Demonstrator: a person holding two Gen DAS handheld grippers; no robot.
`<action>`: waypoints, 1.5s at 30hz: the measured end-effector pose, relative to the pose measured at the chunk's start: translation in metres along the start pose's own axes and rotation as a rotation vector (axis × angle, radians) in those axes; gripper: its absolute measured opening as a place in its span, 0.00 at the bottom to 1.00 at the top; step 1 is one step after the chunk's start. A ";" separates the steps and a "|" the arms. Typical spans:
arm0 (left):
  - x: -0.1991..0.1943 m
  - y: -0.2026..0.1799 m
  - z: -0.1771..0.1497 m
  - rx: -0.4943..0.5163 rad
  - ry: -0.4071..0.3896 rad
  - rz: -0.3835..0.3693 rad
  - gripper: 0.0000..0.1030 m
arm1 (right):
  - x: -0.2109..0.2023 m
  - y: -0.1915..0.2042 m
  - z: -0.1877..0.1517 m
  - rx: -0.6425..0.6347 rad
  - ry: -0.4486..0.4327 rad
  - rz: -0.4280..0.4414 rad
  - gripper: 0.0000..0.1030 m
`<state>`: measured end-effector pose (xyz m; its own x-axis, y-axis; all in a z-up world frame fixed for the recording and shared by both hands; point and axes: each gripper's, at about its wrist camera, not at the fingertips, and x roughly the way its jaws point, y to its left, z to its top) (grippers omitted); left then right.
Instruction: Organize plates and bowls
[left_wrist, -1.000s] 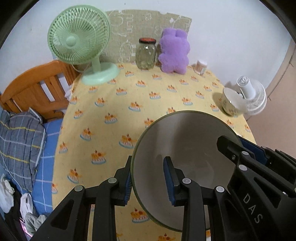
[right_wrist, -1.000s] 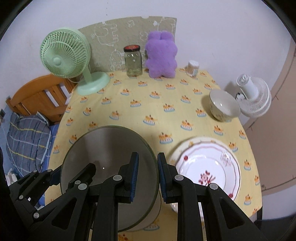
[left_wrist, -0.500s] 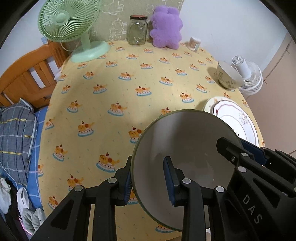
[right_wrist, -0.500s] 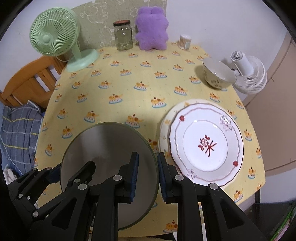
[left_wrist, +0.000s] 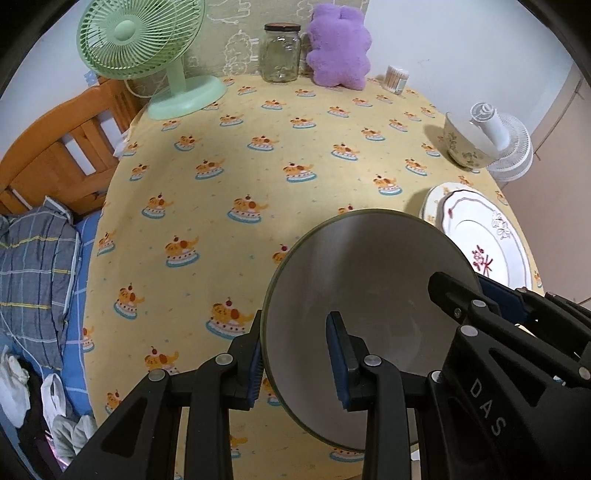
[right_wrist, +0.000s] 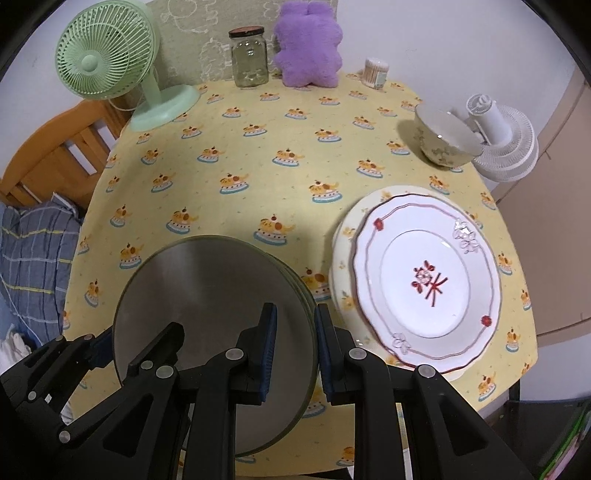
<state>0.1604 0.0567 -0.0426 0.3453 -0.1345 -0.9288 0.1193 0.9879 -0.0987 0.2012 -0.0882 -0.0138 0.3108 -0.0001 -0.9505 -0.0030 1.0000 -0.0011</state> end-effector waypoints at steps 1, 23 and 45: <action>0.001 0.001 0.000 0.000 0.004 0.000 0.28 | 0.002 0.001 0.000 0.001 0.005 0.004 0.24; 0.016 -0.015 0.000 0.054 0.000 -0.002 0.35 | 0.019 -0.009 -0.002 0.019 -0.017 -0.046 0.26; -0.035 -0.029 0.025 0.055 -0.080 -0.099 0.84 | -0.031 -0.017 0.019 0.034 -0.067 0.087 0.78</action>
<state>0.1684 0.0308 0.0021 0.4024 -0.2388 -0.8838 0.2067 0.9641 -0.1664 0.2100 -0.1051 0.0222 0.3731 0.0853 -0.9238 -0.0009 0.9958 0.0916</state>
